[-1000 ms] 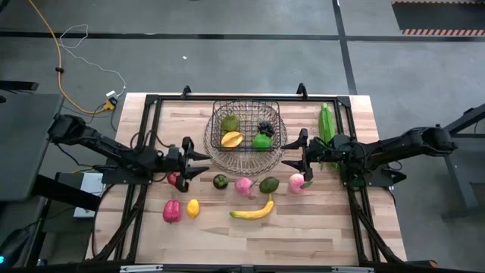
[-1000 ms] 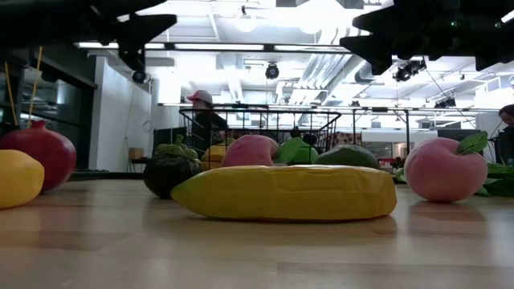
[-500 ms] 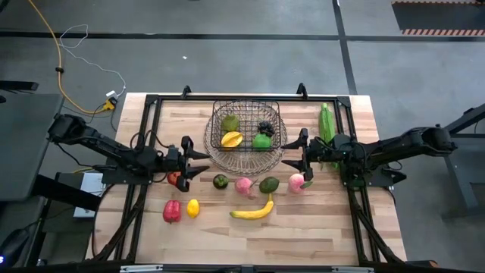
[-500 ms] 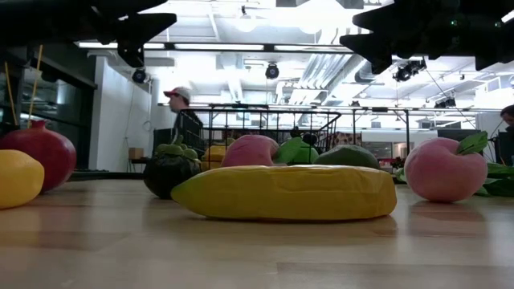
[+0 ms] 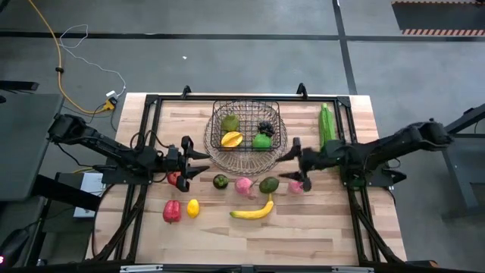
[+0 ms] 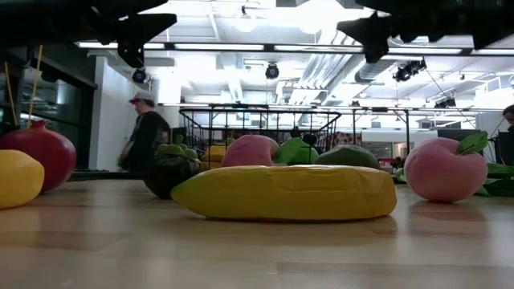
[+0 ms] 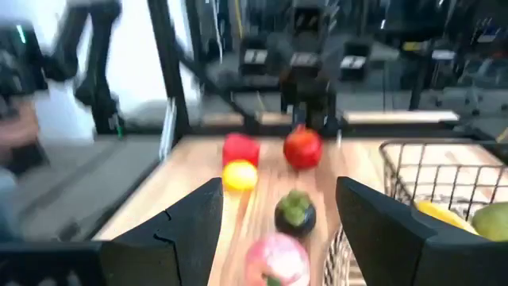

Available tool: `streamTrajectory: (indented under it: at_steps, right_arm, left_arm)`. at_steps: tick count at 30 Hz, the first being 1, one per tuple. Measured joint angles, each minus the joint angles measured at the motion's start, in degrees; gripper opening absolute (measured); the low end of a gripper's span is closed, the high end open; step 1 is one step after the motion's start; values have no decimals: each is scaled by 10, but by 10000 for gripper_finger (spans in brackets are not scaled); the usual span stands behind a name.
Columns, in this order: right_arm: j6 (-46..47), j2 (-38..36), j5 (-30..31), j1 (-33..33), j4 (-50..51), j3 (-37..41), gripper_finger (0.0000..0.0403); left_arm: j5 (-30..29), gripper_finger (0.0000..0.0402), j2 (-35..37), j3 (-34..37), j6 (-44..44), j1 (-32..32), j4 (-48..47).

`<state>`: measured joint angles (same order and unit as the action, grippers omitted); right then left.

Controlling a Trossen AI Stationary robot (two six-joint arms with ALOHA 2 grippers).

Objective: Build produce basket
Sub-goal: Put the banana into the black wire basket

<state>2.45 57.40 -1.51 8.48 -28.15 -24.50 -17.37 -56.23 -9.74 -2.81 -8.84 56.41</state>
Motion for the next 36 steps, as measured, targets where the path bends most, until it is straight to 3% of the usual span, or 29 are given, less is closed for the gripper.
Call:
streamTrajectory:
  at_steps: [9, 17, 27, 36]
  right_arm:
    - [-52, 161, 19, 99, 184, -146, 236]
    - [-25, 282, 19, 143, 294, -225, 236]
    - [-24, 396, 16, 160, 323, -286, 236]
    - [-24, 441, 11, 159, 334, -291, 236]
  left_arm:
    - [0, 168, 0, 0, -1, 0, -1]
    - [0, 168, 0, 0, -1, 0, -5]
    - [0, 168, 0, 0, -1, 0, -13]
    - [0, 168, 0, 0, 0, 0, -14]
